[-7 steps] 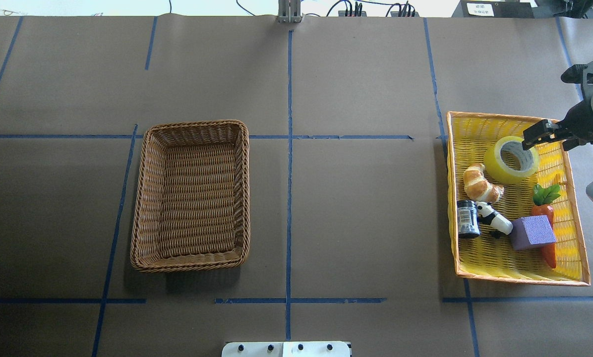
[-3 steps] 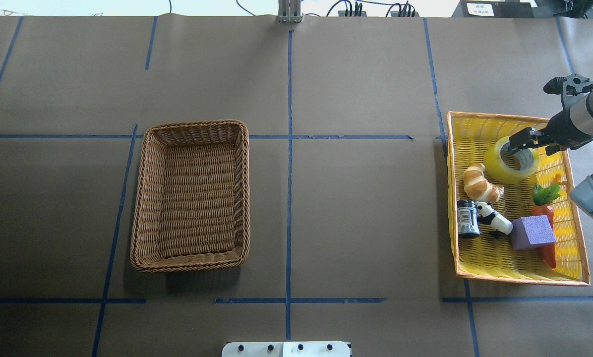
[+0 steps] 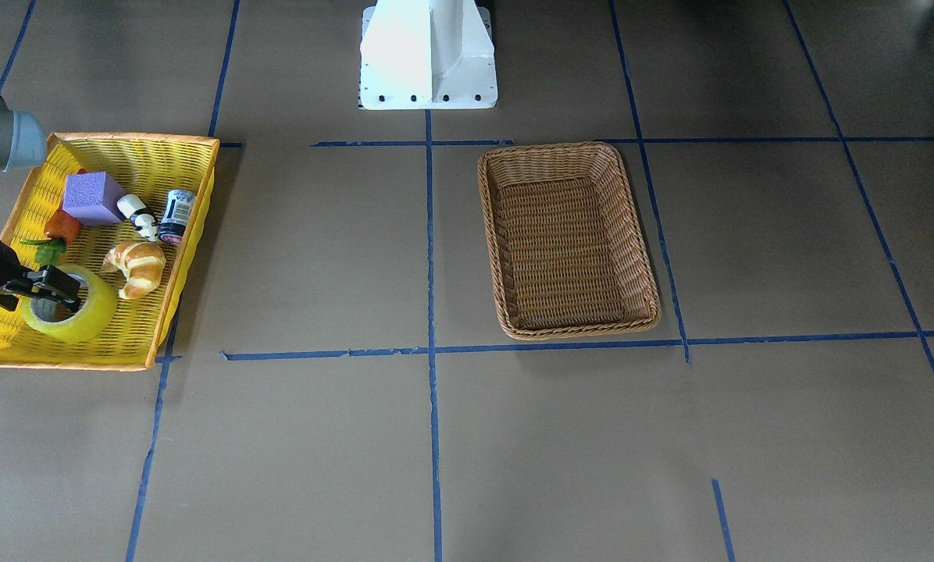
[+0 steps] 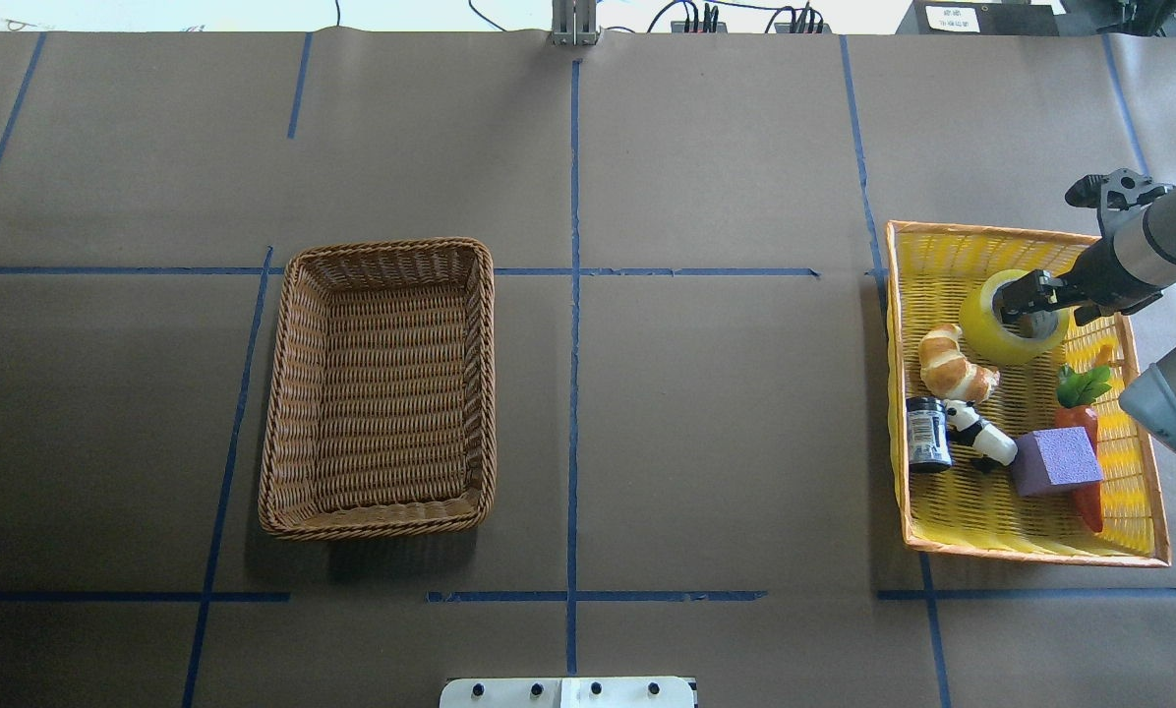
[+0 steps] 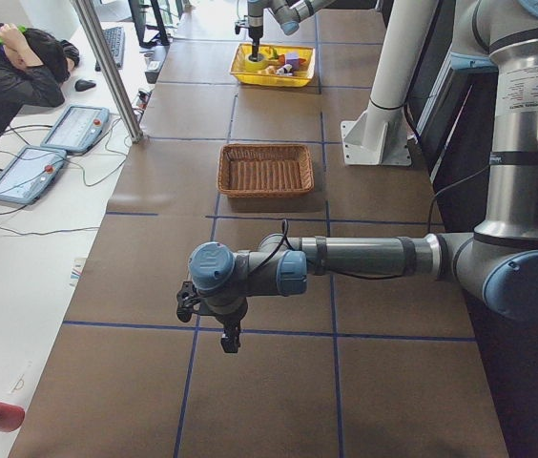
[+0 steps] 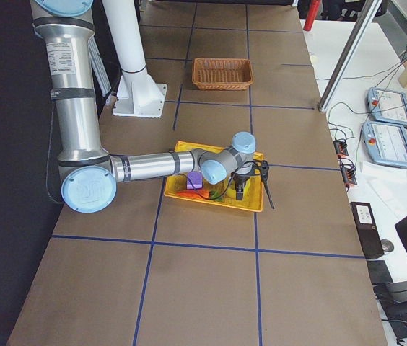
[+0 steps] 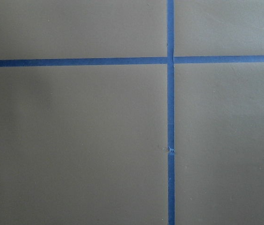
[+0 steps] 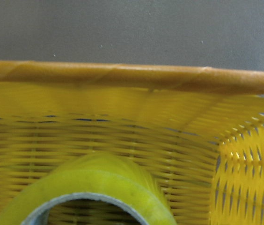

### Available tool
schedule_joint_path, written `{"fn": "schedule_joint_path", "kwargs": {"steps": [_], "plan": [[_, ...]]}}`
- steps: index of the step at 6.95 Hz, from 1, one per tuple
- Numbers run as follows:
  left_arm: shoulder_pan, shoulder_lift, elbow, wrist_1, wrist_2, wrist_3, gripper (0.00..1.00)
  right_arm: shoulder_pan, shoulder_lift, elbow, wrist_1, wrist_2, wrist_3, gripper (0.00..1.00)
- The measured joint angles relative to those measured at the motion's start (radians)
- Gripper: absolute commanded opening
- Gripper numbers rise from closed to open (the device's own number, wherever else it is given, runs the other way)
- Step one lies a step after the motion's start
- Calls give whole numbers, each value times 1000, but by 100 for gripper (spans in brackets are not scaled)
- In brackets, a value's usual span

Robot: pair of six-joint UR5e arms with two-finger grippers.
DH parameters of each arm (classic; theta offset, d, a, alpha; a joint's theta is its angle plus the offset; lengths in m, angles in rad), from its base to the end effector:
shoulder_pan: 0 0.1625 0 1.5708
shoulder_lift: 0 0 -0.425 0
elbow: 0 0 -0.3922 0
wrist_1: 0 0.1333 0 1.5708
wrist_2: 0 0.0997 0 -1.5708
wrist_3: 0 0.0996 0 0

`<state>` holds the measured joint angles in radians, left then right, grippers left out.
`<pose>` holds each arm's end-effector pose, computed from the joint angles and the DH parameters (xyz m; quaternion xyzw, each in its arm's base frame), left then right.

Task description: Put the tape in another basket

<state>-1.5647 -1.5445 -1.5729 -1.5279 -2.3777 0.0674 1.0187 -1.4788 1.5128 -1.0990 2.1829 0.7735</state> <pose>-0.0585 -0.4761 0.6723 -0.0188 0.3931 0.0206 0.9191 -0.2277 -0.5148 0.5954 0.0086 -0.3768 0.0271 0.9259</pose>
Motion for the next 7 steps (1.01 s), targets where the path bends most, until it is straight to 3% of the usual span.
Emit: {"fn": "schedule_joint_path", "kwargs": {"steps": [1,3,7], "plan": [[0,0,-1,0,0,0,100,-1,-1,0,1,1,1,23],[0,1,-9,0,0,-3,100,0,-7,11,2,6,-3,0],[-1,23,-58,1,0,-10,100,15,-21,48,2,17,-1,0]]}}
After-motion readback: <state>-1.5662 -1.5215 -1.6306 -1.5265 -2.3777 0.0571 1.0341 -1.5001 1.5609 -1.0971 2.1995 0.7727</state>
